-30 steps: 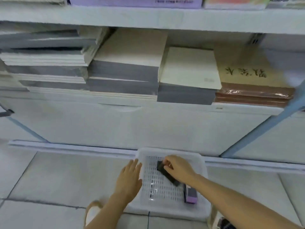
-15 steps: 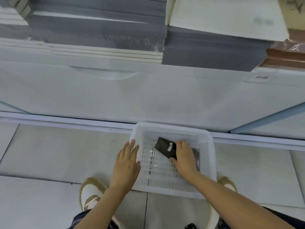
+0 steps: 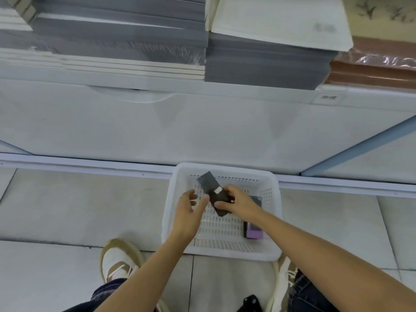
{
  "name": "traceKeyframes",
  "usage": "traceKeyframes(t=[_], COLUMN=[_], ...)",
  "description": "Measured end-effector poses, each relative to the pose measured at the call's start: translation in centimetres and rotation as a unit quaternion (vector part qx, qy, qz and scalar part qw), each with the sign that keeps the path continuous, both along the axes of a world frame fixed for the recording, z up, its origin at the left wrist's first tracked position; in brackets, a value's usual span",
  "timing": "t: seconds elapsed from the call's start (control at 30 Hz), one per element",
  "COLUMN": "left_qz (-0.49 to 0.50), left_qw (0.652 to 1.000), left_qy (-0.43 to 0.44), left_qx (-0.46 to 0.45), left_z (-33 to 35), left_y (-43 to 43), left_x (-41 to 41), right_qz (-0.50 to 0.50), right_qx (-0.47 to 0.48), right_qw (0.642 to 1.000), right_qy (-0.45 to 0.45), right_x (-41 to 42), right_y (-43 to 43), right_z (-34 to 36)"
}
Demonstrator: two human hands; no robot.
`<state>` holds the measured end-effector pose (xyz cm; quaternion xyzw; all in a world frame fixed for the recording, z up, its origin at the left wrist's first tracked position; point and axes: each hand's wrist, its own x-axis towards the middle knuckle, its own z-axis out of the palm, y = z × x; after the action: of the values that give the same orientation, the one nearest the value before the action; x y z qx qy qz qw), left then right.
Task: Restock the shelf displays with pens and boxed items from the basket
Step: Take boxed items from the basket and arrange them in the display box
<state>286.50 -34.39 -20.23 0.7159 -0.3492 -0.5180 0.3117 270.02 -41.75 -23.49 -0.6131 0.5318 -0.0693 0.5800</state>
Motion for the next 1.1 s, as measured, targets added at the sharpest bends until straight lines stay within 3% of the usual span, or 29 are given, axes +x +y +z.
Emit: traceKeyframes(t=[0.07, 0.13, 0.2, 0.3, 0.4, 0.53, 0.7, 0.87, 0.97, 1.1], left_qz=[0.096, 0.183, 0.220, 0.200, 0.158, 0.120, 0.072, 0.057, 0.068, 0.065], left_qw=[0.971, 0.939, 0.930, 0.937, 0.940, 0.948, 0.965, 0.978, 0.988, 0.993], left_qy=[0.216, 0.288, 0.295, 0.283, 0.293, 0.282, 0.239, 0.187, 0.129, 0.083], left_qx=[0.036, 0.026, 0.020, 0.038, 0.070, 0.089, 0.085, 0.074, 0.053, 0.048], left_z=[0.2, 0.1, -0.3, -1.1, -1.2, -1.9, -2.6, -3.0, -3.4, -3.6], left_y=[-1.3, -2.2, -2.7, -2.5, -1.7, -0.9, -0.6, -0.5, -0.2, 0.0], left_x=[-1.7, -2.8, -3.1, -2.8, -2.4, -2.1, -1.6, -1.1, -0.6, 0.2], right_qz=[0.035, 0.078, 0.098, 0.120, 0.218, 0.258, 0.279, 0.172, 0.097, 0.080], right_qx=[0.042, 0.054, 0.007, -0.115, -0.105, -0.112, -0.091, 0.017, -0.008, -0.045], right_qw=[0.998, 0.995, 0.995, 0.976, 0.925, 0.891, 0.894, 0.975, 0.991, 0.992], right_qy=[-0.040, -0.043, -0.005, 0.143, 0.294, 0.356, 0.340, 0.141, 0.088, 0.086], right_x=[0.0, -0.5, -1.7, -4.0, -4.7, -4.3, -4.1, -3.8, -2.1, 0.1], right_y=[-0.1, -0.4, -1.2, -2.7, -2.2, -1.4, -1.6, -2.1, -2.2, -1.7], right_z=[1.3, 2.5, 3.3, 3.0, 1.2, -0.4, -0.6, -0.5, -0.6, -1.3])
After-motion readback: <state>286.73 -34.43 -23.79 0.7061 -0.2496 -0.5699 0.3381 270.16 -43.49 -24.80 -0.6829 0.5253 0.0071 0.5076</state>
